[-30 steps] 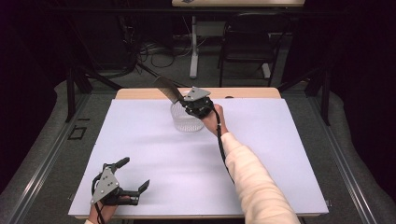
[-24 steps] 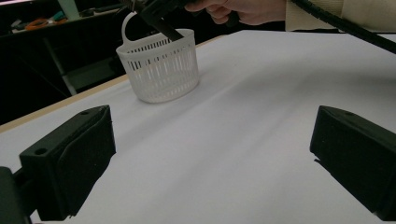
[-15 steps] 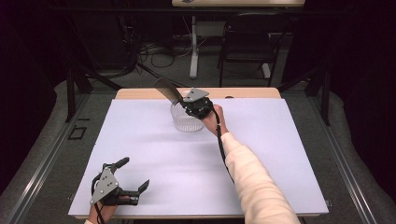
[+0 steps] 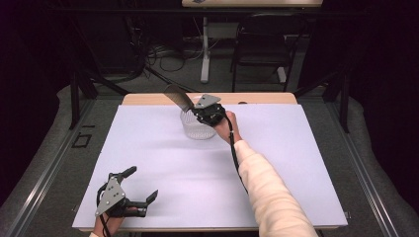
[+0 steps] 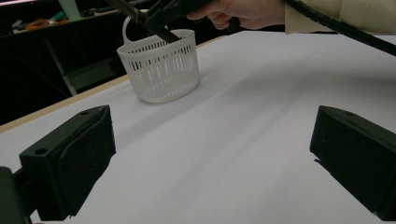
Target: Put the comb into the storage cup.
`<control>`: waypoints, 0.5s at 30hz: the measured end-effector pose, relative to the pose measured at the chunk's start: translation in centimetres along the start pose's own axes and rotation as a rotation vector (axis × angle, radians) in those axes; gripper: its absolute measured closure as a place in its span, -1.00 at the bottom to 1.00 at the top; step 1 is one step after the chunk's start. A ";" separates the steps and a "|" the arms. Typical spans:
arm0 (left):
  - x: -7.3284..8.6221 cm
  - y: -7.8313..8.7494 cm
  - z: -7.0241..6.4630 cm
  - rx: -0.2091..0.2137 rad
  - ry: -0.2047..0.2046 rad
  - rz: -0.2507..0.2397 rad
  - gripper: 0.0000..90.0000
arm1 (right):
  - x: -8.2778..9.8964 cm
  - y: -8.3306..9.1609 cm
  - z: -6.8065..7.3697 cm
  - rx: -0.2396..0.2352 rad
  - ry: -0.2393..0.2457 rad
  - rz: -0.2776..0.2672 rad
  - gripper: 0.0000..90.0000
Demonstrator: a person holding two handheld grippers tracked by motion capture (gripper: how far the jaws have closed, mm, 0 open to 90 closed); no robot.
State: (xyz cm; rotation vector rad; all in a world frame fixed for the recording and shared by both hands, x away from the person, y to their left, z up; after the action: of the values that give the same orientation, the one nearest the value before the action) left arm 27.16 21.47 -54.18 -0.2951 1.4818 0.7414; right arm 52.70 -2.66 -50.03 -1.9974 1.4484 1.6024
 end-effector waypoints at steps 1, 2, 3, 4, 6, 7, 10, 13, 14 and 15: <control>0.0 0.0 0.0 -0.001 0.000 0.001 -1.00 | 0.0 0.0 0.0 -0.001 0.002 0.004 0.61; 0.0 0.0 0.0 -0.001 0.000 0.001 -1.00 | 0.1 0.0 0.0 -0.002 0.001 0.004 0.61; 0.0 0.0 0.0 0.000 -0.001 0.001 -1.00 | 0.1 0.0 0.0 -0.001 0.004 0.006 0.61; 0.0 0.0 0.0 -0.001 -0.001 0.002 -1.00 | 0.1 0.0 0.0 -0.001 0.000 0.008 0.61; 0.0 0.0 0.0 -0.001 -0.001 0.002 -1.00 | 0.2 -0.1 -0.1 -0.002 0.003 0.007 0.61; 0.0 0.0 0.0 -0.002 -0.002 0.003 -1.00 | 0.2 -0.1 0.0 -0.003 0.002 0.009 0.61; 0.0 0.0 0.0 -0.002 -0.001 0.002 -1.00 | 0.2 -0.2 0.0 -0.005 0.007 0.012 0.61; 0.0 0.0 0.0 -0.002 -0.001 0.002 -1.00 | 0.3 -0.3 0.1 -0.009 0.019 0.018 0.61; 0.0 0.0 0.0 -0.002 -0.001 0.002 -1.00 | 0.3 -0.3 0.1 -0.009 0.022 0.022 0.61; 0.0 0.0 0.0 -0.001 -0.001 0.003 -1.00 | 0.3 -0.4 0.1 -0.012 0.024 0.025 0.61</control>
State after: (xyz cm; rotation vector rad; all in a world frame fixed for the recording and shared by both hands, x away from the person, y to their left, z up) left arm 27.17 21.47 -54.20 -0.2940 1.4814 0.7447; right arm 52.88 -2.55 -50.52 -2.0199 1.4820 1.6063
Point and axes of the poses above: each handheld gripper's, and its own axes: y roughly backward along the jaws, x roughly out of its underside, z roughly to its left, the point moved 4 cm from there along -y, roughly forward along the jaws, and after that the axes turned 8 degrees about x, right-handed, at the moved point
